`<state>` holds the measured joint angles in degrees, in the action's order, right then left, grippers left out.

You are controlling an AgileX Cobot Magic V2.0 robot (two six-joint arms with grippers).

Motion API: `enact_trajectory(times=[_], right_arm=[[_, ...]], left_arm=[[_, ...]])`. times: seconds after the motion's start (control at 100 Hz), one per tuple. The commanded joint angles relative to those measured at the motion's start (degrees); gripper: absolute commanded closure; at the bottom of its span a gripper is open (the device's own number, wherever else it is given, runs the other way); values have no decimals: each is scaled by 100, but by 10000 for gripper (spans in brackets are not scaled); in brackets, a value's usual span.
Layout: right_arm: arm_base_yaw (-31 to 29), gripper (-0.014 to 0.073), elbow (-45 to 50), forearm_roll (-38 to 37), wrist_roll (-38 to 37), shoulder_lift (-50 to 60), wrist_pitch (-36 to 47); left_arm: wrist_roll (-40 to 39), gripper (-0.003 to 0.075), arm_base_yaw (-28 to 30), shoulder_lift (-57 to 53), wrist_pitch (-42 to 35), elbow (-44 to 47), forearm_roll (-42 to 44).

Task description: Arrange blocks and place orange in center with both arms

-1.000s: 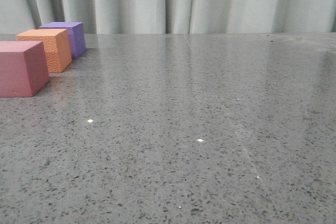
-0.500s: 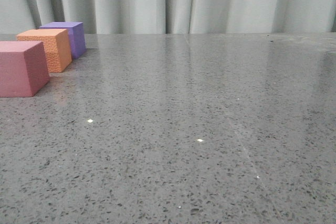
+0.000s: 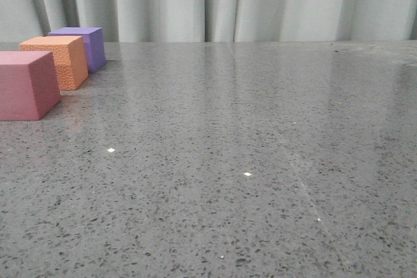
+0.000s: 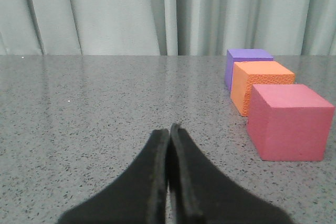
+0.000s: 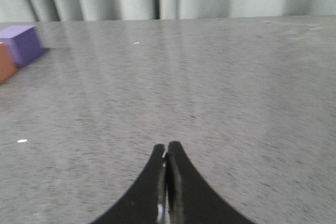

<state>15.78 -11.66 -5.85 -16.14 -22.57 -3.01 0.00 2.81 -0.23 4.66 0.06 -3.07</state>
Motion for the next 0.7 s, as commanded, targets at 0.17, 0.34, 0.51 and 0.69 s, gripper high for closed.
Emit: enact_trajectory(times=[0.17, 0.34, 0.51, 0.69], right_arm=[[-1040, 715, 596, -89, 400, 894, 690], [-1311, 715, 964, -89, 563, 1586, 656], [-1470, 715, 1292, -89, 563, 2376, 265], [-1500, 715, 1292, -89, 563, 2467, 89]], left_arm=[[0, 739, -8, -185, -466, 111, -14], [0, 739, -8, -185, -466, 111, -14], [0, 739, -8, -185, -466, 111, -14], [0, 739, -8, -185, -466, 111, -14]])
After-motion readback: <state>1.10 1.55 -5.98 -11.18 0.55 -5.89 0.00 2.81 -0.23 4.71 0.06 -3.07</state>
